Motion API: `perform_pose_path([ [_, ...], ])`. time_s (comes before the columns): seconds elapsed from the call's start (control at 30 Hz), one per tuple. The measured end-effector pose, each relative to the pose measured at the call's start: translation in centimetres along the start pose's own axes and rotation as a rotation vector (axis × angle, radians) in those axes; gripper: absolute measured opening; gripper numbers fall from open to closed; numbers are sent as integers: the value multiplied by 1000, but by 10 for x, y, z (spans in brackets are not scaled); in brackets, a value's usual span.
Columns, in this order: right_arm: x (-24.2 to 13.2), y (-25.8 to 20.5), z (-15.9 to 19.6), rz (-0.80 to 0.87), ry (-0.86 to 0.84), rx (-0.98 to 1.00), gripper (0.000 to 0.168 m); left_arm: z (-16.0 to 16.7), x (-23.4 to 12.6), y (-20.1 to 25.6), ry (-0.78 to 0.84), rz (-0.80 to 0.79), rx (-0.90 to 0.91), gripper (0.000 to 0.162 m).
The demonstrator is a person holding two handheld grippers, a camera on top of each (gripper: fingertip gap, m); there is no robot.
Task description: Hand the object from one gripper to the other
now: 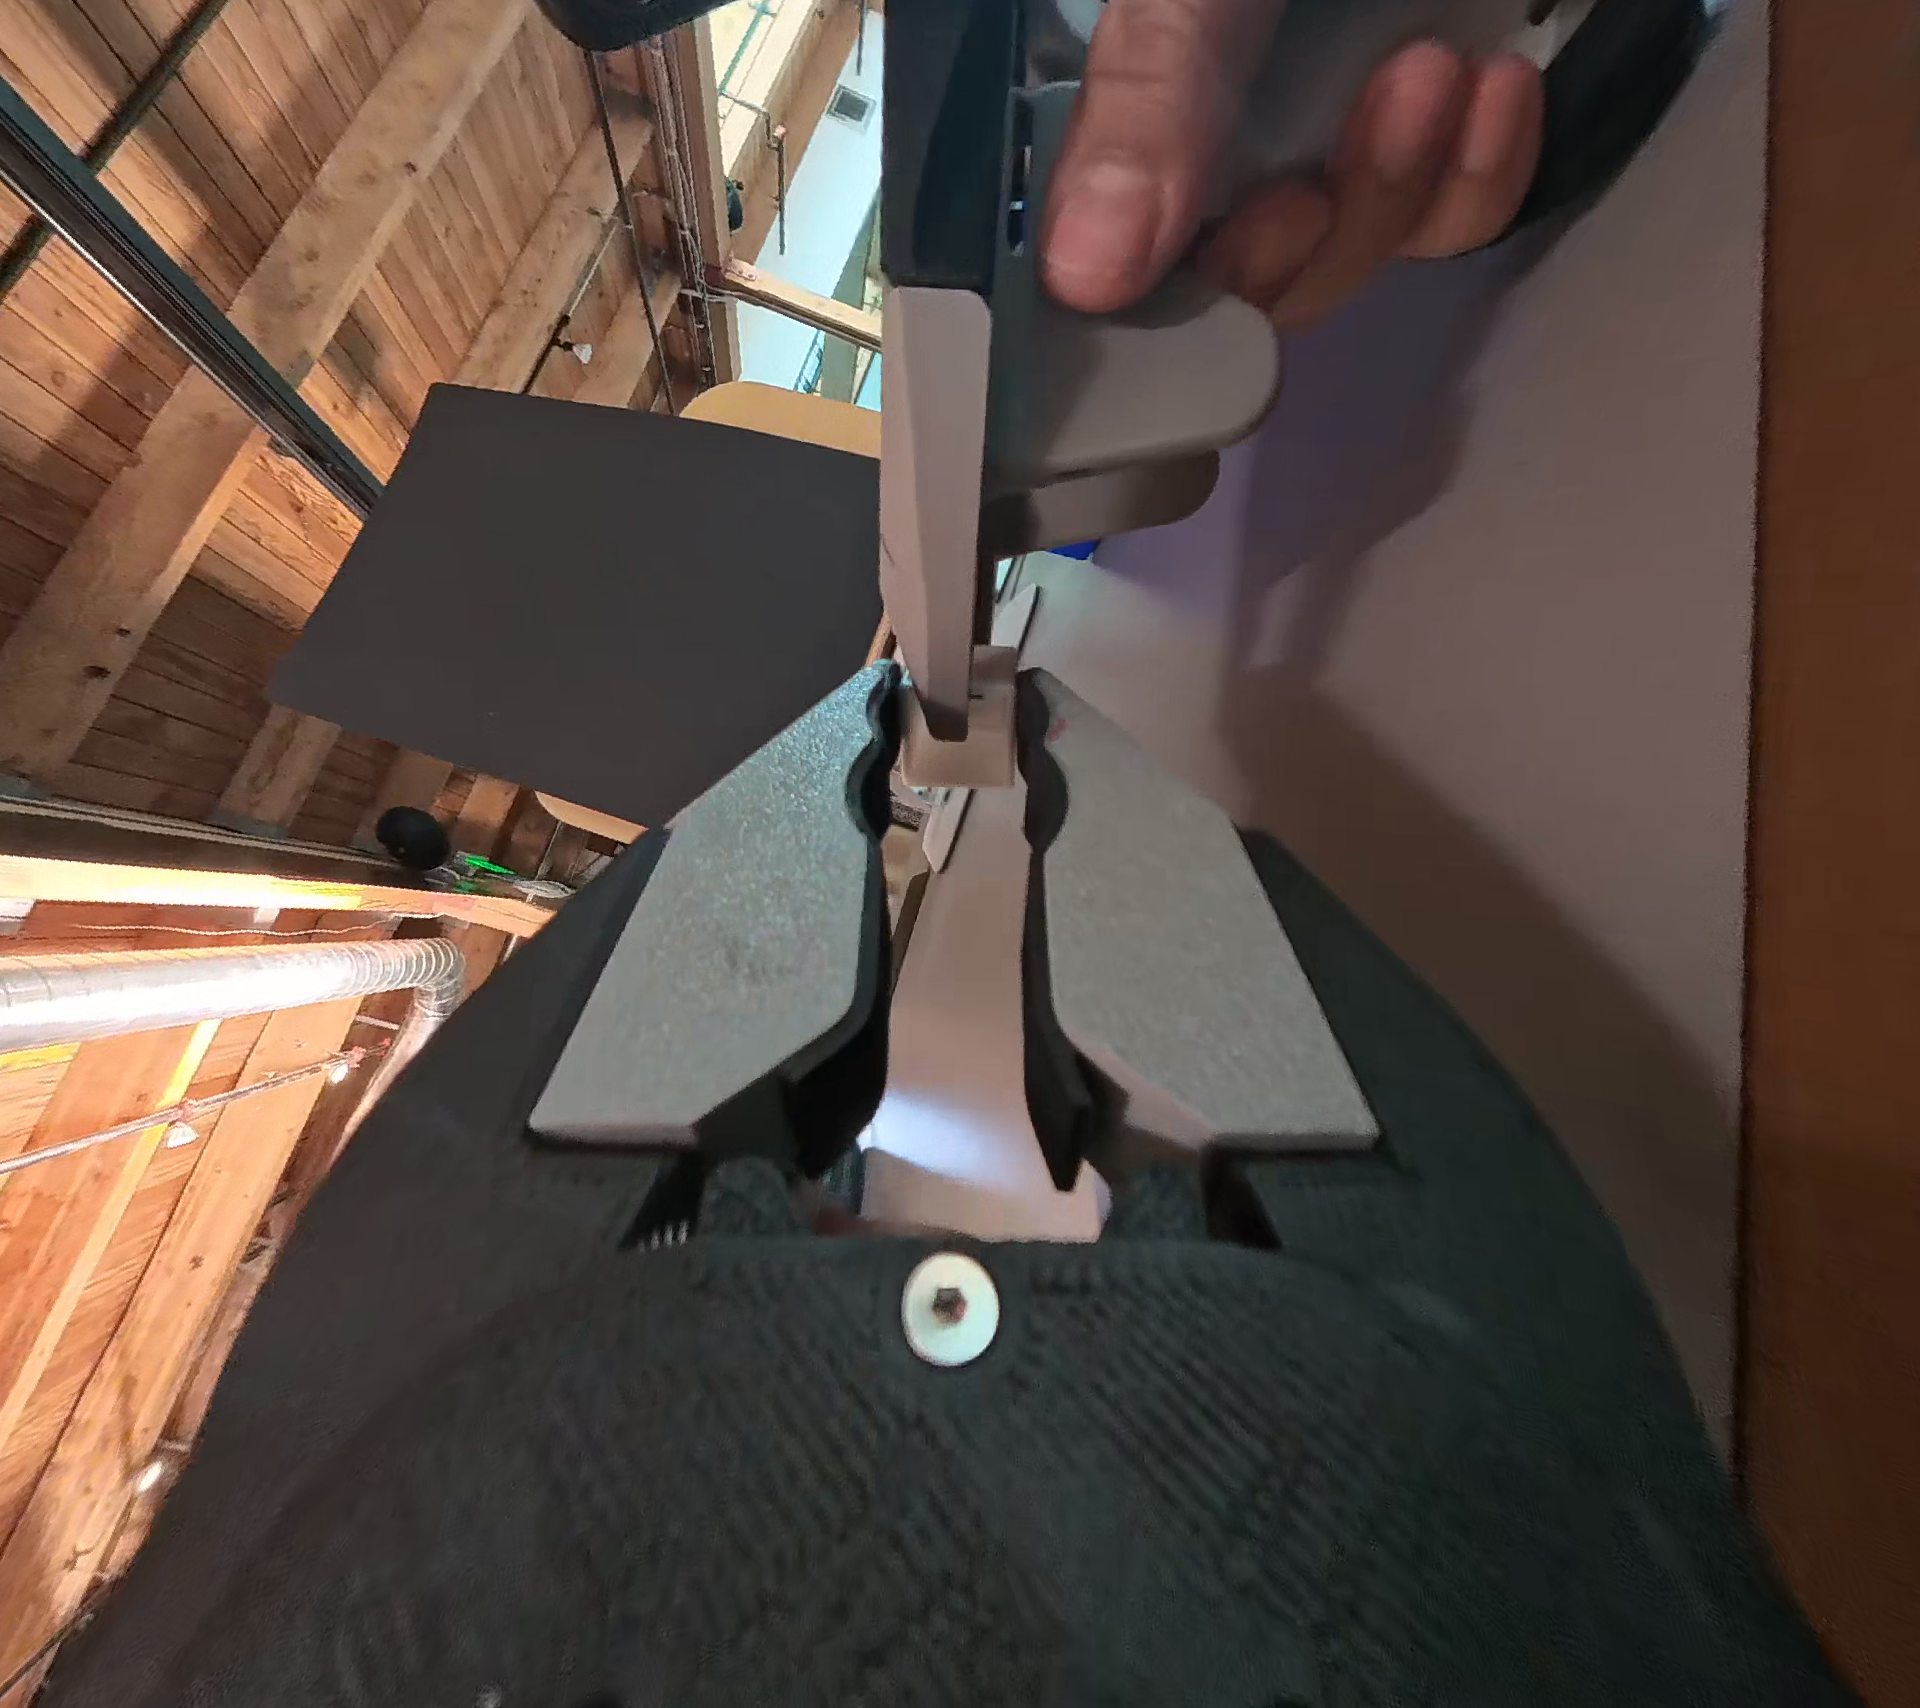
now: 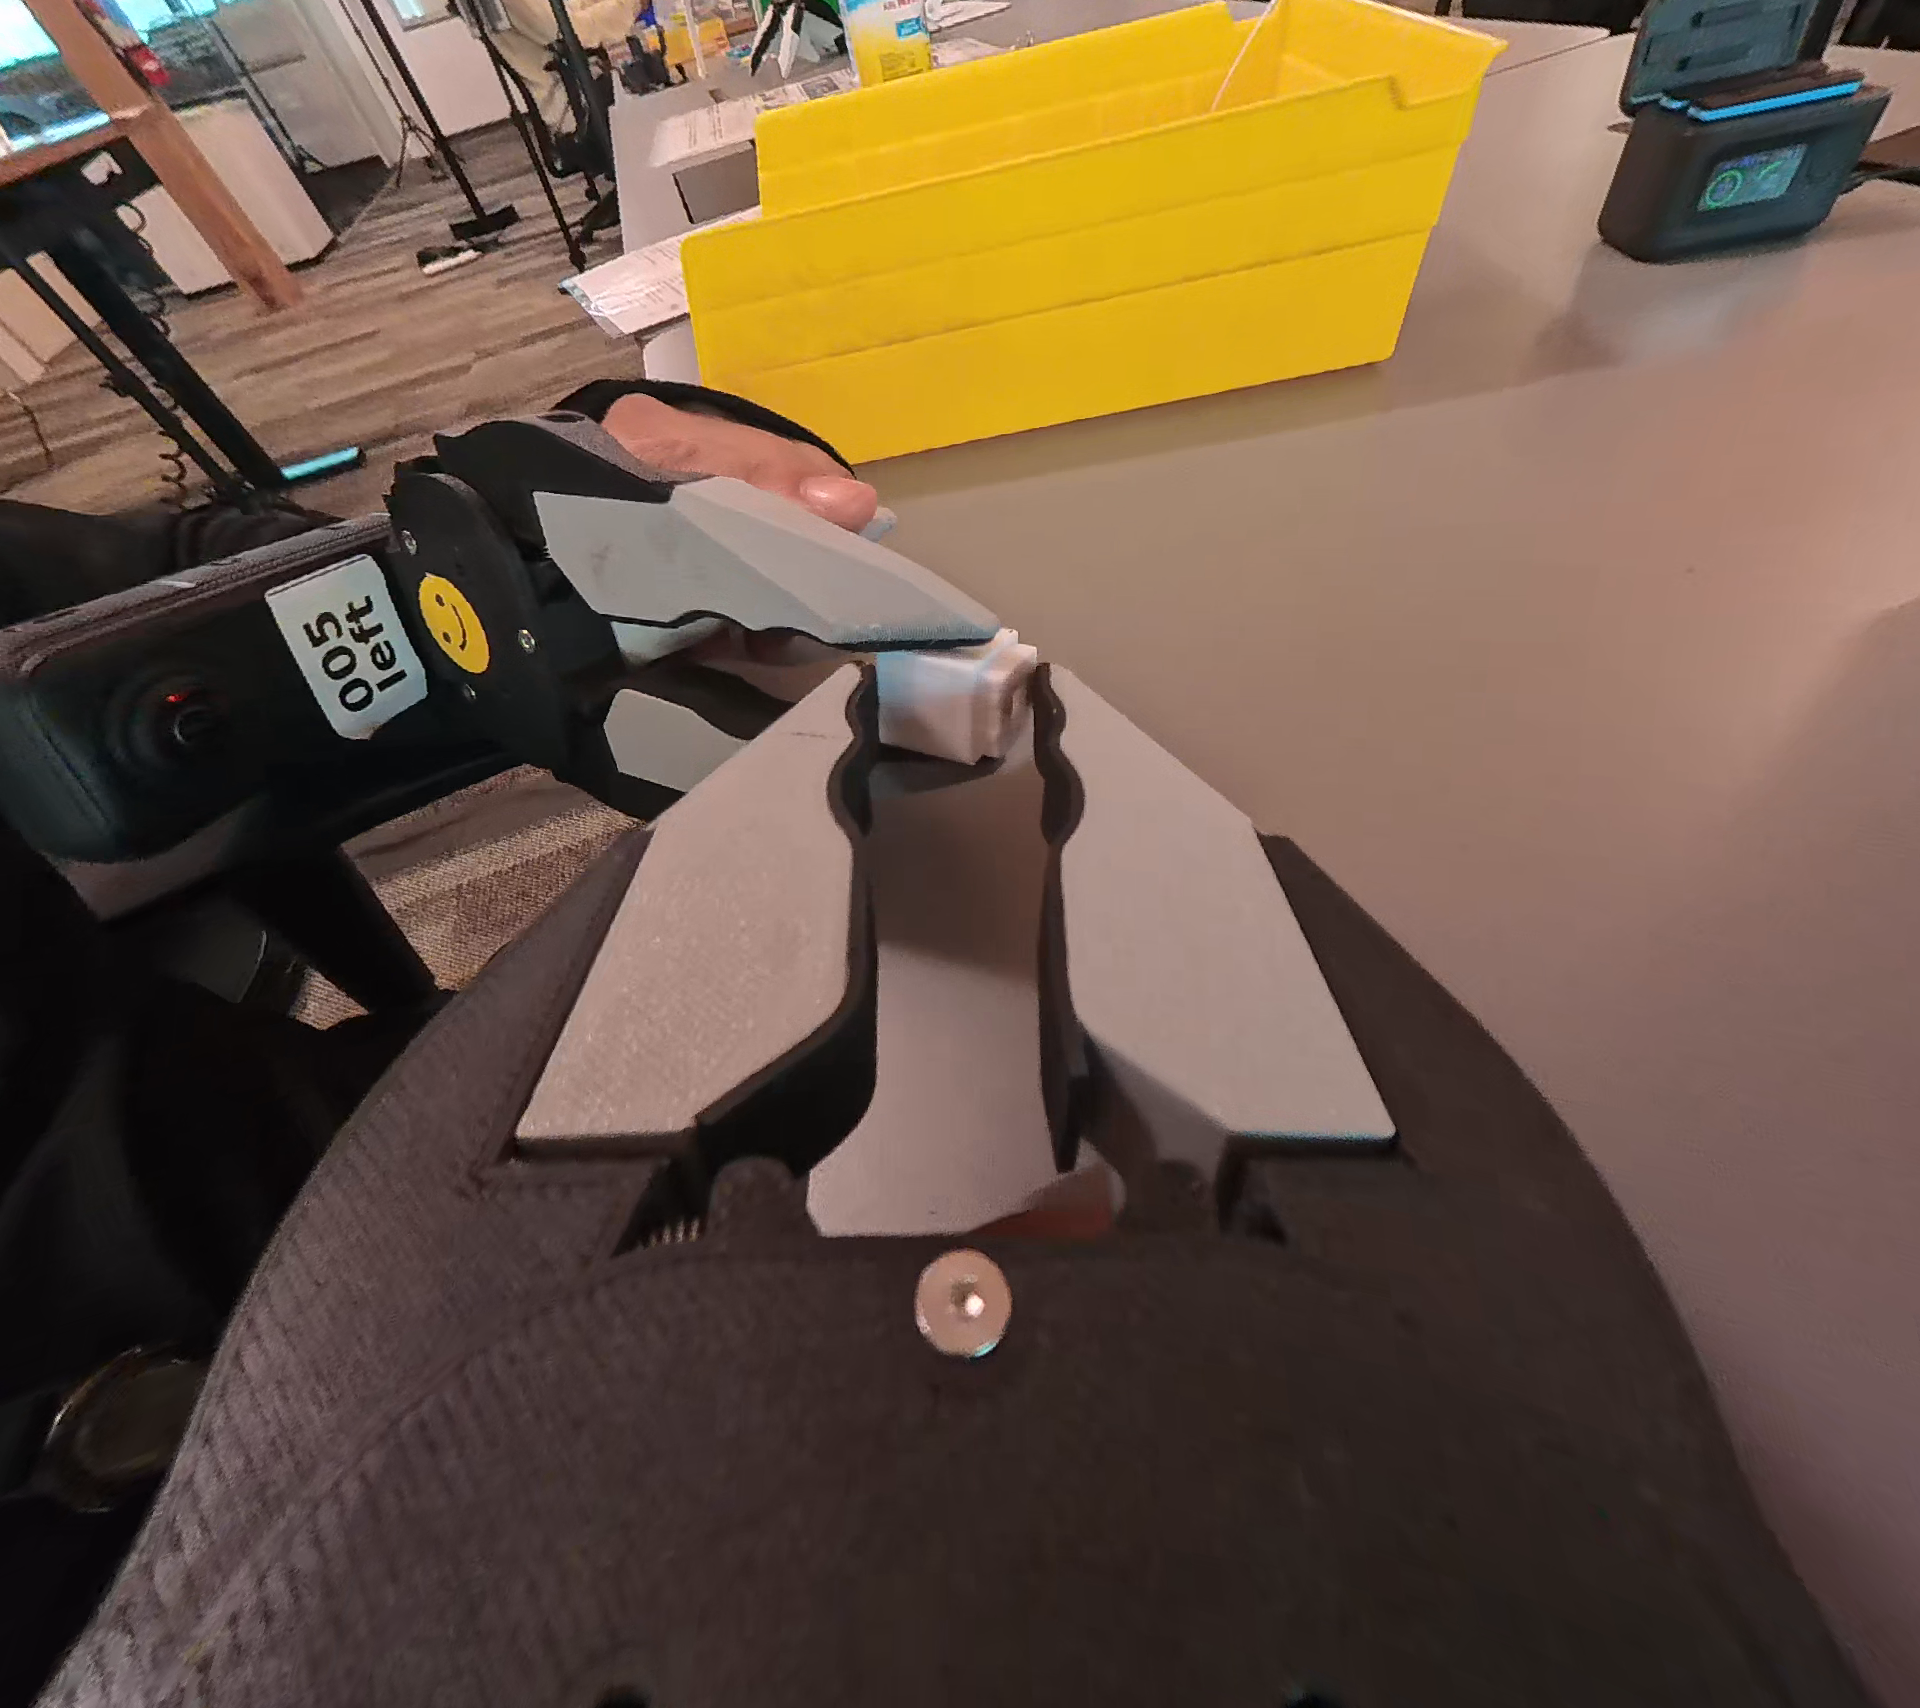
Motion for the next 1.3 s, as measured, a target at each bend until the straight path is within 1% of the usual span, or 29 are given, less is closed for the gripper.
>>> perform_pose_path([
  [0.1,-2,0,0,2,2,-26,27,-1,0,-1,20,-16,-16,19],
  [0.13,-5,4,-2,32,12,-39,27,0,0,-4,23,-27,-48,19],
  [0.2,-14,13,-8,104,54,-98,27,3,-1,-11,18,-22,-156,25],
  [0.27,-23,19,-12,177,71,-184,27,7,-1,-18,8,-8,-276,27],
  [0.33,-28,21,-15,244,70,-319,27,11,0,-20,-2,60,-410,27],
  [0.37,-30,19,-17,273,69,-409,27,13,0,-24,-10,66,-462,27],
  [0.47,-31,12,-16,339,34,-652,26,10,-3,-32,22,135,-630,26],
  [0.53,-32,3,-18,351,24,-790,26,3,-6,-31,35,255,-800,27],
  [0.63,-31,-4,-16,378,-28,-1015,27,-10,-10,-21,36,522,-1119,47],
  [0.7,-27,-13,-15,376,-43,-1185,27,-18,-14,-14,36,698,-1272,55],
  [0.73,-26,-17,-14,361,-45,-1247,27,-20,-15,-14,40,740,-1327,54],
  [0.77,-23,-24,-12,326,-38,-1285,27,-22,-18,-15,61,789,-1366,48],
  [0.8,-22,-30,-11,285,-23,-1307,27,-26,-22,-15,91,850,-1397,37],
  [0.83,-20,-36,-10,248,-5,-1324,27,-29,-25,-15,104,896,-1429,32],
  [0.9,-18,-43,-9,209,18,-1347,27,-33,-30,-10,91,996,-1464,33],
  [1.0,-17,-52,-10,163,53,-1312,27,-38,-38,-3,78,1087,-1450,38],
  [1.03,-17,-55,-10,146,60,-1301,27,-39,-39,-2,74,1096,-1442,36],
  [1.07,-17,-56,-10,136,62,-1298,27,-39,-38,-1,65,1094,-1439,31],
  [1.1,-17,-58,-11,129,65,-1296,27,-39,-38,0,57,1091,-1441,23],
  [1.2,-20,-64,-14,75,67,-1219,28,-44,-41,1,79,1123,-1428,21],
  [1.27,-22,-62,-12,60,9,-1156,29,-43,-38,3,55,1055,-1363,20],
  [1.3,-24,-58,-11,62,-23,-1107,34,-41,-36,3,28,1009,-1311,20],
])
Point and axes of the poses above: each gripper's, where its closed fingertips meet, x out along the fingers, z out of its underside, y = z × x across the jaws, the point moved 2 cm from there along -x, back along the fingers, and after that the axes turned 13 degrees about -x, right-handed, at the moved point
